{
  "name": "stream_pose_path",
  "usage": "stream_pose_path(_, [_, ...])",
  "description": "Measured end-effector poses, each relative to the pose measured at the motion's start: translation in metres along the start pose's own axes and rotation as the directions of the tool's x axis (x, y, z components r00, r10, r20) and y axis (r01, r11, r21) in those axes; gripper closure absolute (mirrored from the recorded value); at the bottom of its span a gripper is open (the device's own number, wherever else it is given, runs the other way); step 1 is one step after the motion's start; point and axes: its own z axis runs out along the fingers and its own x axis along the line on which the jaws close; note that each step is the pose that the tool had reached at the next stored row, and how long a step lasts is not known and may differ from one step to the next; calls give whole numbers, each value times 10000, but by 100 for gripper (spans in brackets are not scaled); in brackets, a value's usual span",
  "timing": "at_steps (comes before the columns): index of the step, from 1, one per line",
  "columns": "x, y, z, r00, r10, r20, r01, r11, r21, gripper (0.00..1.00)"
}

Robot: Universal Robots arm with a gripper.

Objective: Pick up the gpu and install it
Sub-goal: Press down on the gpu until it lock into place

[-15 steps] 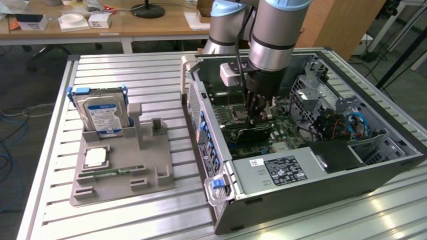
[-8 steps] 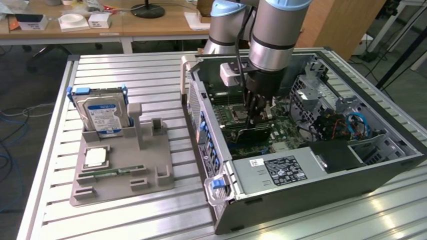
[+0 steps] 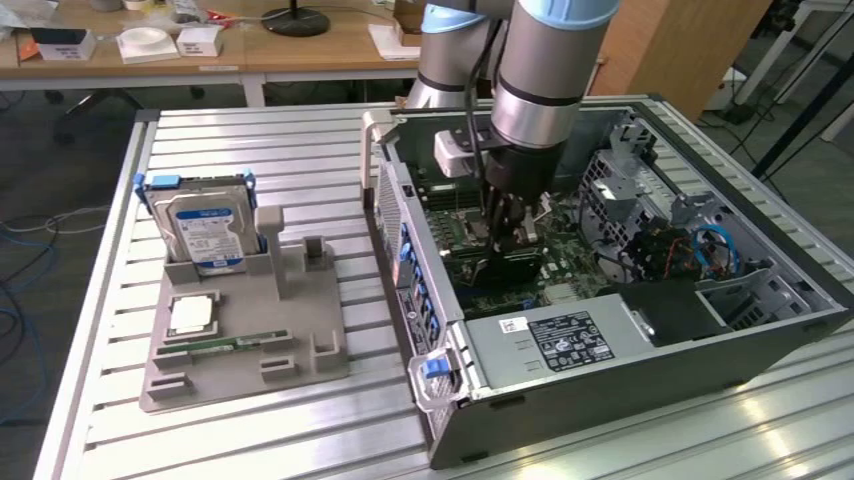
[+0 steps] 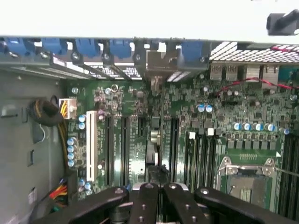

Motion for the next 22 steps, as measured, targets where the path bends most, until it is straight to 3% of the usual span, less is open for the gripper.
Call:
stream_pose_path(5, [-1,0,35,10000,-3,-24,3,10000,-17,89])
stream_pose_path(7, [-3,-1,-20,10000,1,20,-1,10000,4,89])
stream_pose_path(10, [2,23,-81,10000,-20,5,20,10000,-49,89])
stream_pose_path(12, [2,46,-100,10000,-46,4,46,9999,-147,89])
stream_pose_path(17, [3,108,-129,10000,-94,5,94,9989,-466,89])
stream_pose_path(19, [4,123,-157,10000,-99,5,99,9984,-550,89])
stream_pose_path(22, [6,149,-232,9999,-101,8,101,9981,-616,89])
